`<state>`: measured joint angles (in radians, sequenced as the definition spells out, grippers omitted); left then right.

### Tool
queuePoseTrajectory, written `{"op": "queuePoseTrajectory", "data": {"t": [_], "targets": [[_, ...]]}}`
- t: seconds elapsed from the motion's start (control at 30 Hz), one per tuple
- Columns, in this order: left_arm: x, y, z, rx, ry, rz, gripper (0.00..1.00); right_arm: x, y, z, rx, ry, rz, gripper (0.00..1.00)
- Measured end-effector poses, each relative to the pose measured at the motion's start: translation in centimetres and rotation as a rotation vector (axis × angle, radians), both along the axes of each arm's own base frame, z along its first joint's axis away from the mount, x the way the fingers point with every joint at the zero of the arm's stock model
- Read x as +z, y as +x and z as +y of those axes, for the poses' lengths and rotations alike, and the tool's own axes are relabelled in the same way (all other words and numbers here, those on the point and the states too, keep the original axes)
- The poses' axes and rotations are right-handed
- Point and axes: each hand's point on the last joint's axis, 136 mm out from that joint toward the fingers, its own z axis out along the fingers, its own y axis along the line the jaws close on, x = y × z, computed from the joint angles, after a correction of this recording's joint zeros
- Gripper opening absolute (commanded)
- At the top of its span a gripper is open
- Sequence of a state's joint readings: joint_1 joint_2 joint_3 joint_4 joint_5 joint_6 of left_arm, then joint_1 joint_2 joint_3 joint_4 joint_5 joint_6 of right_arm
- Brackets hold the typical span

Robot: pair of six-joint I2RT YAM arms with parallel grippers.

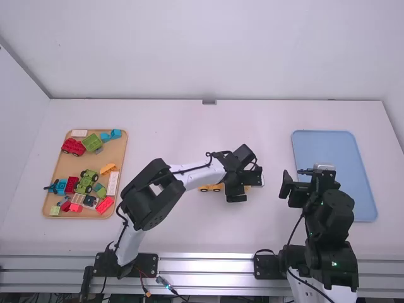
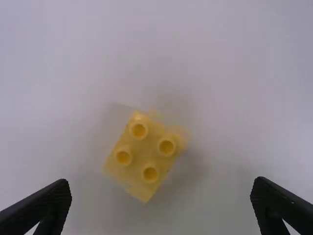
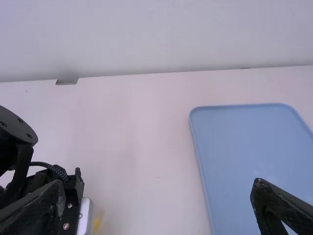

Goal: Assemble lego blocks to make yellow taxi

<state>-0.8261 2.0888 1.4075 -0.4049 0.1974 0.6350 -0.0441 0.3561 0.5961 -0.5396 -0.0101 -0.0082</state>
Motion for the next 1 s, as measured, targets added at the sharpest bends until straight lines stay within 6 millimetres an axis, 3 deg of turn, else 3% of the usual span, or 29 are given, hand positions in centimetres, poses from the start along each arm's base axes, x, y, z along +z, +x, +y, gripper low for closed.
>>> {"op": "queuePoseTrajectory", "data": {"t": [0.13,0.27,0.33,0.37,0.43,0.5,0.57,0.6,0.7,0.73,0.8,0.83,0.9,1.0], "targets": [[0.5,0.4,0.5,0.029,0.036,-0.002,0.99,0.2,0.1,0.1,0.009,-0.012,-0.010,0.99],[3.0,1.2,1.1,0.050,0.027,-0.032,0.99,0.9,0.6,1.2,0.097,-0.056,-0.038,0.99],[6.0,1.9,2.3,0.077,0.001,-0.058,0.99,0.8,1.5,2.4,0.176,-0.085,-0.035,0.99],[6.4,2.0,2.5,0.082,-0.003,-0.062,0.99,0.7,1.7,2.6,0.191,-0.089,-0.031,0.99],[10.0,3.2,4.2,0.124,-0.049,-0.104,0.99,0.0,2.8,3.6,0.252,-0.110,-0.004,0.99],[12.8,4.4,5.7,0.151,-0.100,-0.146,0.98,-1.4,4.2,4.6,0.314,-0.138,0.041,0.99],[15.5,5.2,9.0,0.181,-0.161,-0.181,0.99,-3.9,5.3,5.9,0.396,-0.170,0.129,0.99],[15.5,5.2,9.0,0.181,-0.161,-0.181,0.99,-3.9,5.3,5.9,0.396,-0.170,0.129,0.99],[16.5,5.4,14.1,0.244,-0.254,-0.224,0.99,-8.4,5.5,8.3,0.539,-0.227,0.313,0.99],[16.5,5.4,14.3,0.246,-0.258,-0.226,0.99,-8.6,5.5,8.4,0.549,-0.232,0.326,0.99],[16.2,4.9,17.8,0.286,-0.324,-0.262,0.99,-9.5,5.9,9.9,0.633,-0.268,0.406,0.99],[16.2,4.8,18.1,0.290,-0.333,-0.267,0.99,-9.6,6.0,10.1,0.642,-0.274,0.415,0.99],[16.4,4.7,20.8,0.335,-0.395,-0.338,0.99,-9.9,6.8,11.3,0.699,-0.317,0.485,0.99],[16.6,4.6,22.8,0.368,-0.436,-0.419,0.99,-10.8,7.4,12.0,0.730,-0.358,0.577,0.99]]}}
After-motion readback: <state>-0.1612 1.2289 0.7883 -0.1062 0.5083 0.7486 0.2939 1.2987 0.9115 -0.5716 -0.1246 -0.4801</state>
